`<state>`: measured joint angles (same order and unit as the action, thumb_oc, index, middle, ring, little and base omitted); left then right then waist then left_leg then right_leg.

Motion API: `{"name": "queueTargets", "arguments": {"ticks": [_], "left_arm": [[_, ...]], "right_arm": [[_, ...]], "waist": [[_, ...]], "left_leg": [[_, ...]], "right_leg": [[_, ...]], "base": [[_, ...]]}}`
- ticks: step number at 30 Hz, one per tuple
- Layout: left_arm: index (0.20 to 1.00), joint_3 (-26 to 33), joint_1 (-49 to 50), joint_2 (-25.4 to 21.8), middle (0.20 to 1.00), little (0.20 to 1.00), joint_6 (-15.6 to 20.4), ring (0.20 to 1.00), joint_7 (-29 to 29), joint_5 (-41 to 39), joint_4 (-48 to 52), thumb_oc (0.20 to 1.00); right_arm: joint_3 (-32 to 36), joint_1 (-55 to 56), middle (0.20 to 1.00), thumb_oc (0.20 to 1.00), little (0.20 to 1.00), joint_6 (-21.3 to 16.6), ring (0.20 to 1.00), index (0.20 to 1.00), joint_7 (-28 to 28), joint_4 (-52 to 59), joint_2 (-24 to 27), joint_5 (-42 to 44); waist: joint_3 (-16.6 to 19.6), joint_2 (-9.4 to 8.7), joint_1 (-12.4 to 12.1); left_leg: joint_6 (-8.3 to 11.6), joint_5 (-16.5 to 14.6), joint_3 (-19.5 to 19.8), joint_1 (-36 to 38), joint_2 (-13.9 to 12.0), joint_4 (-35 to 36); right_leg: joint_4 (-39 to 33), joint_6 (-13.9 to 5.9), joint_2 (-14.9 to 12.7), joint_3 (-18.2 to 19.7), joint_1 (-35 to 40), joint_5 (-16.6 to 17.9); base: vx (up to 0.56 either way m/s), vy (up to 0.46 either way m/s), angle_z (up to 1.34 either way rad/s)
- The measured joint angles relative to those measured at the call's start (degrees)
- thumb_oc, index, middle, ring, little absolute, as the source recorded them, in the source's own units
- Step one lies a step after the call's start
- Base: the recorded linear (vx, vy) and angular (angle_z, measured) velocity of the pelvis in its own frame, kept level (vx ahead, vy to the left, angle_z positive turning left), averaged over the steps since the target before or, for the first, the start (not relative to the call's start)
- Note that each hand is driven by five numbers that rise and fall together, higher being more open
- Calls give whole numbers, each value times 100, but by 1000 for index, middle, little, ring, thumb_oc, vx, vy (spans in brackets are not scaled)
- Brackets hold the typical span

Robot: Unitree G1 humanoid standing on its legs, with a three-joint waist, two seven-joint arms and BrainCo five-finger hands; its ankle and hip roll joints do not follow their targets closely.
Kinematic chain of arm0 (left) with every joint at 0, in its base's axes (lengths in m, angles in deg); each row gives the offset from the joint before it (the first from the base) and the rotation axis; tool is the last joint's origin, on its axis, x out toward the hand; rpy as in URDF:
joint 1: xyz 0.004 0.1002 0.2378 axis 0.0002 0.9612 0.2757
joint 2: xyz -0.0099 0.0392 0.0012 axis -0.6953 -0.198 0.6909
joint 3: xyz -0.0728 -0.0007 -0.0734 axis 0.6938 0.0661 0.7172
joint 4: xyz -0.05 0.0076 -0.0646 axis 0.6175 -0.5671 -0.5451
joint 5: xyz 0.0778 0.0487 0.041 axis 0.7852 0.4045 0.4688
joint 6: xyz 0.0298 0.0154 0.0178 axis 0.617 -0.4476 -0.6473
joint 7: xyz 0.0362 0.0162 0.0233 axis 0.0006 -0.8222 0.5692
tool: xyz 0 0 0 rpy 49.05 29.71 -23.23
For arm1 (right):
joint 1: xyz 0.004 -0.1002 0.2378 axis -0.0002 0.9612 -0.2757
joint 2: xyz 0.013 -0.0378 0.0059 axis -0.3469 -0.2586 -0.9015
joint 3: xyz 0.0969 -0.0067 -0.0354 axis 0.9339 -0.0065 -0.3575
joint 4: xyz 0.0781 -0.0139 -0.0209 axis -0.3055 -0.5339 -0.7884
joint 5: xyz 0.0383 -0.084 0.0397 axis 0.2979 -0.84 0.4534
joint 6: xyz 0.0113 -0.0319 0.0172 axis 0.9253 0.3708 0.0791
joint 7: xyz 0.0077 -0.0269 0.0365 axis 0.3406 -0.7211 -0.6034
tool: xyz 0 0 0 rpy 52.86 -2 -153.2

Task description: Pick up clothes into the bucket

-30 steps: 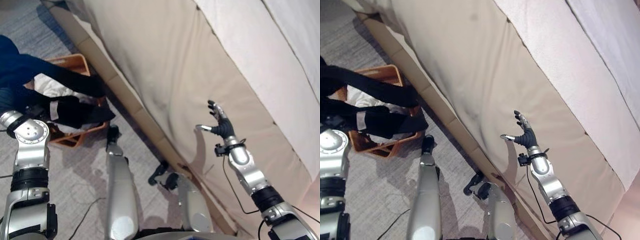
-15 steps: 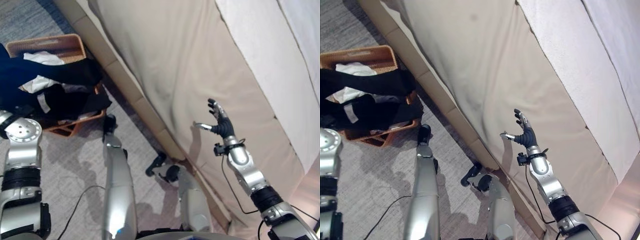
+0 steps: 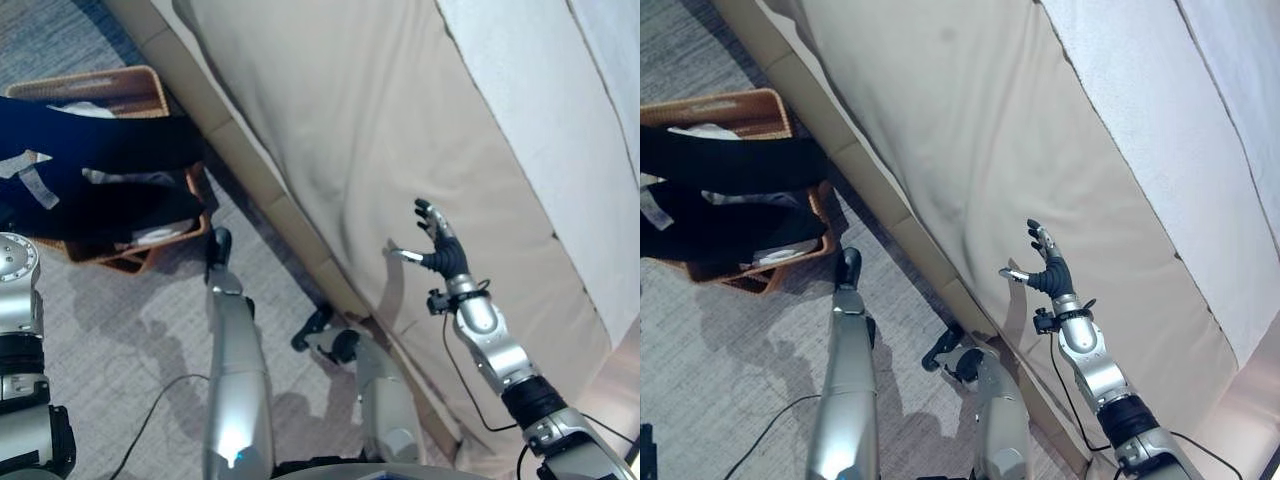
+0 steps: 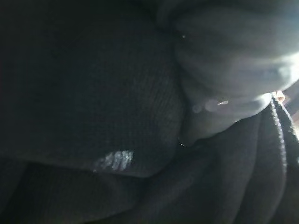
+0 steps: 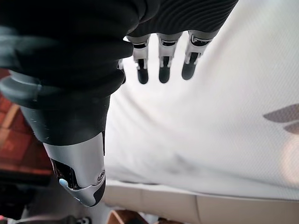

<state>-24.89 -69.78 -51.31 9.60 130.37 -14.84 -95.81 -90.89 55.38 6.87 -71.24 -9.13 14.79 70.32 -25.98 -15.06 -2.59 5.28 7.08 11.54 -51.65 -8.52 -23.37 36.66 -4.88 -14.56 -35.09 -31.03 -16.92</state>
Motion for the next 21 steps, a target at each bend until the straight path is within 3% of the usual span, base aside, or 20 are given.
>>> {"name": "queueTargets", "arguments": {"ticks": [11,19,21], "left_arm": [[200,-33,-60,9,200,200,222,200,-6,6,438,200],[200,-977,-420,650,200,200,188,200,-451,60,343,200],[200,-1174,-468,790,200,200,166,200,-587,62,246,200]], "right_arm": [[0,89,1000,1000,1000,-1,1000,1000,0,9,2,0],[27,68,1000,1000,1000,-5,1000,1000,3,40,-4,-3],[31,41,1000,1000,1000,-5,1000,1000,3,52,-6,-3]], "waist": [[42,-57,14],[46,-64,58],[47,-65,170]], "left_leg": [[-12,10,-22,164,-12,197],[-19,38,37,-41,22,176],[40,78,76,-157,21,136]], "right_leg": [[-81,0,28,-3,94,-1],[-112,-1,43,-78,-33,4],[-99,1,48,-104,-111,9]], "base": [[0,-1,0],[-38,5,3],[-30,28,4]]}}
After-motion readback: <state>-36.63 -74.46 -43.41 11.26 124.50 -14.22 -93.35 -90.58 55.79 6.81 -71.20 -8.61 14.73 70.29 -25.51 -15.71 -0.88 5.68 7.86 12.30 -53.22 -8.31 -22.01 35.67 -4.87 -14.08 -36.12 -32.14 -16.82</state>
